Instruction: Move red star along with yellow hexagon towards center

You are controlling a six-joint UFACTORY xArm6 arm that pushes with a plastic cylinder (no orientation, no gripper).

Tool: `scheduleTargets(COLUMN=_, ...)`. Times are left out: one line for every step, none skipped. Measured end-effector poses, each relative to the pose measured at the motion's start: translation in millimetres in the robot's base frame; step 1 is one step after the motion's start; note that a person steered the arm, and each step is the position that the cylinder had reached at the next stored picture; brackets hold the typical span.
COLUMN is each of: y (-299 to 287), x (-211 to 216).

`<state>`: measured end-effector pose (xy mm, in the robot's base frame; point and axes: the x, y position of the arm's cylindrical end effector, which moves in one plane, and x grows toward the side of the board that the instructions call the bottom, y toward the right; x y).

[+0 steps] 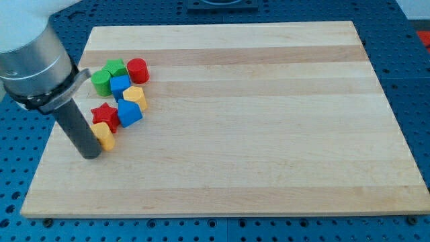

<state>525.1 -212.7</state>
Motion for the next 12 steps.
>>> scheduleTargets(y=39.1, x=0.2)
scheduleTargets(y=42.9, x=6.6)
scheduleTargets(y=64.5, x=7.2)
scheduleTargets(y=69.7, x=17.2)
scheduleTargets(y=59.5, x=31.5)
scheduleTargets(y=52.9, x=39.5)
scheduleTargets(y=50.2, x=33.0)
scheduleTargets(y=64.7, x=-7.8)
scheduleTargets(y=67.0, x=-22.9)
scheduleTargets(y=67.0, x=-22.9)
scheduleTargets(y=77.5, x=-22.9)
scheduleTargets(y=139.1, x=-30.9)
